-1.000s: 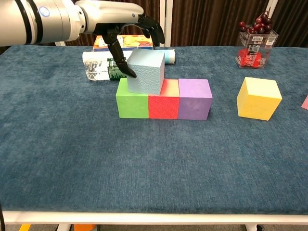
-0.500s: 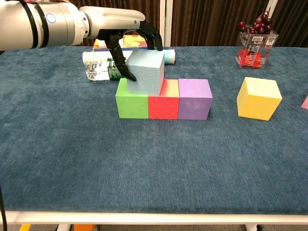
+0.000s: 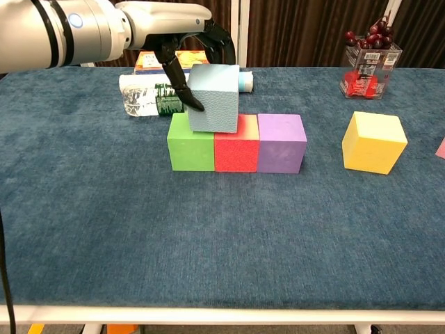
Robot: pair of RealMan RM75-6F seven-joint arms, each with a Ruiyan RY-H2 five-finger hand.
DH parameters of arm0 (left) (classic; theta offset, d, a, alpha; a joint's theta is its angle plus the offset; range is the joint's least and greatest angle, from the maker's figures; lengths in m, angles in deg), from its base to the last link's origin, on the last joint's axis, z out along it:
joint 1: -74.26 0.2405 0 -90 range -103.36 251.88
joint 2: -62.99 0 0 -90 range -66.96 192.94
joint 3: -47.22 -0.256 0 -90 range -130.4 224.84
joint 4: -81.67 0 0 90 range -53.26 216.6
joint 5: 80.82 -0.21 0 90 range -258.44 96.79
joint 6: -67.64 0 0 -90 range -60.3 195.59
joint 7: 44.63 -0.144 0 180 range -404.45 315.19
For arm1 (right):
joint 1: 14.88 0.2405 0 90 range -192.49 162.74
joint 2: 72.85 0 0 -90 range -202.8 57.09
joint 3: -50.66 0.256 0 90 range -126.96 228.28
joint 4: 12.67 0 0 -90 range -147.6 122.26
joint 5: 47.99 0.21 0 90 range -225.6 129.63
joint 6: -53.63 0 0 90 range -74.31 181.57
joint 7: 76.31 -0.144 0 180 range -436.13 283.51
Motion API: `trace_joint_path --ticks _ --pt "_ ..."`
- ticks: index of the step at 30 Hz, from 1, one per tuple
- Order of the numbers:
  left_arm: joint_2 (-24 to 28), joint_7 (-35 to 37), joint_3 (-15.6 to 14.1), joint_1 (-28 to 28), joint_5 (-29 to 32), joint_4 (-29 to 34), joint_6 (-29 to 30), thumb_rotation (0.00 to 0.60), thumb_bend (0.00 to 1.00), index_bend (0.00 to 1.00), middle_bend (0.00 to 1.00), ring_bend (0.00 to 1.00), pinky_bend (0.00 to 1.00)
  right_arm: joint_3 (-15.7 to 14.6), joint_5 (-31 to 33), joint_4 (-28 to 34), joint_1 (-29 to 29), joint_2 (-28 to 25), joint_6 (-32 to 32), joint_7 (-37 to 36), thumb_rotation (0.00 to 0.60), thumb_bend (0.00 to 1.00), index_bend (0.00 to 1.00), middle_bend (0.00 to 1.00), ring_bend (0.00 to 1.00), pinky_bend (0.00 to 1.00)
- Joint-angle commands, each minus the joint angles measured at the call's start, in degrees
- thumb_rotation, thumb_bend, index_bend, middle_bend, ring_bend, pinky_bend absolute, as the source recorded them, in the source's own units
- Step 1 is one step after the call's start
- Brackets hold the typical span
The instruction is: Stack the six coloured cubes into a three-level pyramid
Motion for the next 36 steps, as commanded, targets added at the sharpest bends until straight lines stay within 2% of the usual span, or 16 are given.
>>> trace_joint_path --ticks 1,12,20,36 --pt "0.3 -1.8 0.2 -0.6 2.8 1.1 -0.1 0.6 0.11 0.33 0.48 0.24 0.04 0.0 0.0 0.0 -0.1 0.0 0.0 -0.1 0.6 0.02 0.0 0.14 0.0 0.0" --pt "0.3 -6.3 -0.4 -2.0 9.7 2.5 0.7 0.6 0.11 0.33 0.47 0.24 0.04 -0.1 0.0 -0.1 -0.2 -0.1 0.0 -0.2 0.6 0.02 0.0 0.14 0.0 0.0" --pt "0.4 -7.9 -0.6 -2.5 11.3 4.2 2.1 0.6 0.11 0.33 0.47 0.24 0.05 -0.2 0.1 -0.4 -0.2 0.1 0.3 -0.3 0.6 0.02 0.0 0.14 0.0 0.0" --pt "-0.5 -8.9 -0.9 -3.7 14.0 3.6 2.1 0.6 0.11 0.33 0.47 0.24 0.04 -0.2 0.0 -0.8 -0.3 0.0 0.4 -0.7 0.6 0.02 0.0 0.14 0.0 0.0"
